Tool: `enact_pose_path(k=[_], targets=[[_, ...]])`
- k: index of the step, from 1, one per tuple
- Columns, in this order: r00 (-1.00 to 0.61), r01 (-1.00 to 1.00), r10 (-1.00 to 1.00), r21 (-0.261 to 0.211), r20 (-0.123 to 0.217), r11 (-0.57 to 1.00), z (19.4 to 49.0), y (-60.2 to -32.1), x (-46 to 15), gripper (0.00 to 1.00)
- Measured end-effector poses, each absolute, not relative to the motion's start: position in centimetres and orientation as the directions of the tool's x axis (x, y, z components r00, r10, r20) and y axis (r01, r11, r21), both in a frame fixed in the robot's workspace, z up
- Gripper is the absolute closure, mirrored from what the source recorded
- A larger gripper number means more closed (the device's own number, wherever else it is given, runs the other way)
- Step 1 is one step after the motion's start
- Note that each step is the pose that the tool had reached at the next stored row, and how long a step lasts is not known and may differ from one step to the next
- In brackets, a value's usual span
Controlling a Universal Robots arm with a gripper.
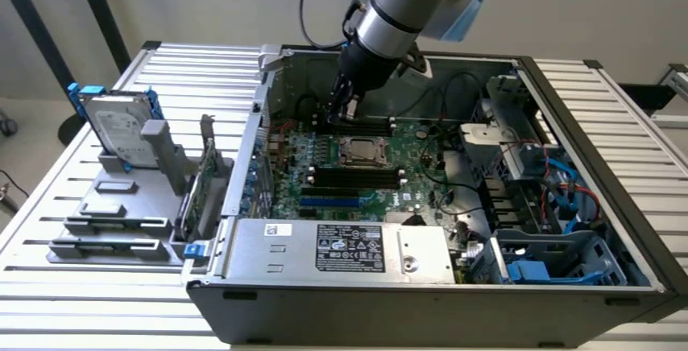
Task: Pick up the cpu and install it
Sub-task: 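Install the first cpu locking lever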
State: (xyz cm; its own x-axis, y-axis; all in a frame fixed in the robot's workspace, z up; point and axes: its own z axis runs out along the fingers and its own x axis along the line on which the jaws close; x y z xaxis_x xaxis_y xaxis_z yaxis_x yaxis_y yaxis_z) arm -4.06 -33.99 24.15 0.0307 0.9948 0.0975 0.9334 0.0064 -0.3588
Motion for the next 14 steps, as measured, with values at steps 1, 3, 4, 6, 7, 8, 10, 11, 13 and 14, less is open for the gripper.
enact_pose_path(k=[1,3,4,6,7,8,10,11,13,14], targets=[[0.031,0.934,0.995,-0.358,0.099,0.007,24.1,-34.0,-4.5,0.89],[0.031,0.934,0.995,-0.357,0.100,0.007,24.1,-34.0,-5.4,0.89],[0.033,0.934,0.994,-0.356,0.100,0.005,24.1,-34.0,-5.7,0.89],[0.040,0.935,0.994,-0.354,0.102,-0.001,24.1,-34.0,-6.1,0.89],[0.044,0.936,0.994,-0.353,0.103,-0.005,24.1,-34.0,-6.2,0.89],[0.050,0.936,0.993,-0.351,0.104,-0.010,24.1,-33.9,-6.3,0.89],[0.065,0.937,0.992,-0.349,0.105,-0.024,24.1,-33.9,-6.4,0.89],[0.073,0.937,0.992,-0.348,0.106,-0.032,24.1,-33.9,-6.4,0.89],[0.090,0.937,0.990,-0.346,0.106,-0.048,24.1,-33.9,-6.4,0.89],[0.100,0.937,0.989,-0.346,0.107,-0.058,24.1,-33.9,-6.4,0.89]])
